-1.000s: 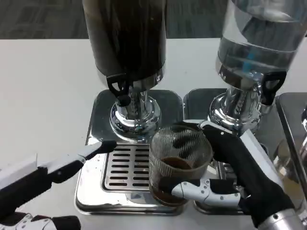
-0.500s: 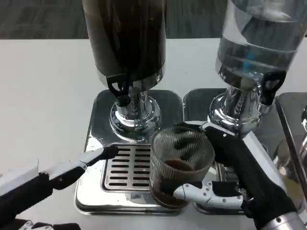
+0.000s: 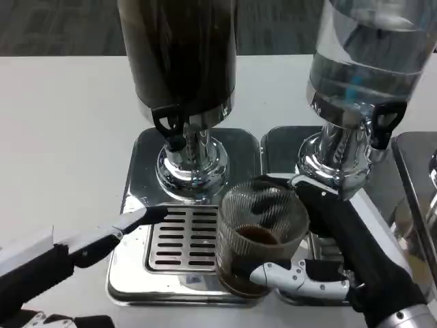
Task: Grasp the cup under the faucet to collect the drink, then remove the cup.
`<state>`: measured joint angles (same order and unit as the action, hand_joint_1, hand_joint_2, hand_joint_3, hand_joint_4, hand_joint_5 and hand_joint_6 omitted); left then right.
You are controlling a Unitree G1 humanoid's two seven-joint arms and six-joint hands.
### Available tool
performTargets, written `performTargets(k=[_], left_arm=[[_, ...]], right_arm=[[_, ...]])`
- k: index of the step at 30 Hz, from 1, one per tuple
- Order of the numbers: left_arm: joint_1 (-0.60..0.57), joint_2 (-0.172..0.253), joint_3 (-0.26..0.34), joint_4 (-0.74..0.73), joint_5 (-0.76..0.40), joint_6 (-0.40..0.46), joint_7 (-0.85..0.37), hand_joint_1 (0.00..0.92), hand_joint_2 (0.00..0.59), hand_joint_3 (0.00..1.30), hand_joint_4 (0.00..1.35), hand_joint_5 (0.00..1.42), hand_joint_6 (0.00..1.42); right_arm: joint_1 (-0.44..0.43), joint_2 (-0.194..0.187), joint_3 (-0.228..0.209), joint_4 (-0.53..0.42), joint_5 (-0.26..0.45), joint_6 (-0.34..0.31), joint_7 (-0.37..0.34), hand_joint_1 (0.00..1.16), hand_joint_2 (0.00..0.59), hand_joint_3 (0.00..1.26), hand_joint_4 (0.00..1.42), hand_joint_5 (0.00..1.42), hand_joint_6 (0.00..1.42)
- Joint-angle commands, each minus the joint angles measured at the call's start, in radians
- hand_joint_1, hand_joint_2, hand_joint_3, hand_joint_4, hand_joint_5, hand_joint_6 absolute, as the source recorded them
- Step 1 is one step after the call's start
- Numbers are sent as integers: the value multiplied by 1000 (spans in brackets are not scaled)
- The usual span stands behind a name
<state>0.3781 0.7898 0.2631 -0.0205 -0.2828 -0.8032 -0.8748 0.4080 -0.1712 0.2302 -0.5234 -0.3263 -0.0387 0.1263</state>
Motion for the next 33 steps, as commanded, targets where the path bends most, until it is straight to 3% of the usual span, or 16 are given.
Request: performTargets(k=[1, 8, 18, 24, 33], left_arm=[[2, 18, 12, -12, 0, -14, -7, 0, 87, 15, 0, 0, 42], [-6, 17, 57, -28, 118, -118, 30, 0, 97, 6, 0, 0, 29], [-2, 19, 89, -36, 197, -184, 90, 5, 98, 0, 0, 0, 17], [-1, 3, 140, -64, 310, -266, 155, 195, 104, 0, 0, 0, 17], [4, 9, 163, -80, 387, -303, 231, 289, 103, 0, 0, 0, 38]], right_arm=[[-9, -1, -8, -35, 25, -12, 4, 770, 286, 418, 521, 672, 838], [-20, -1, -13, -29, 26, -11, 10, 765, 286, 419, 524, 672, 838], [-19, 0, -14, -32, 23, -10, 13, 745, 279, 433, 539, 690, 852], [-21, 2, -16, -31, 25, -8, 15, 741, 278, 438, 544, 690, 852], [-20, 1, -18, -36, 26, -6, 16, 739, 277, 441, 545, 690, 852]])
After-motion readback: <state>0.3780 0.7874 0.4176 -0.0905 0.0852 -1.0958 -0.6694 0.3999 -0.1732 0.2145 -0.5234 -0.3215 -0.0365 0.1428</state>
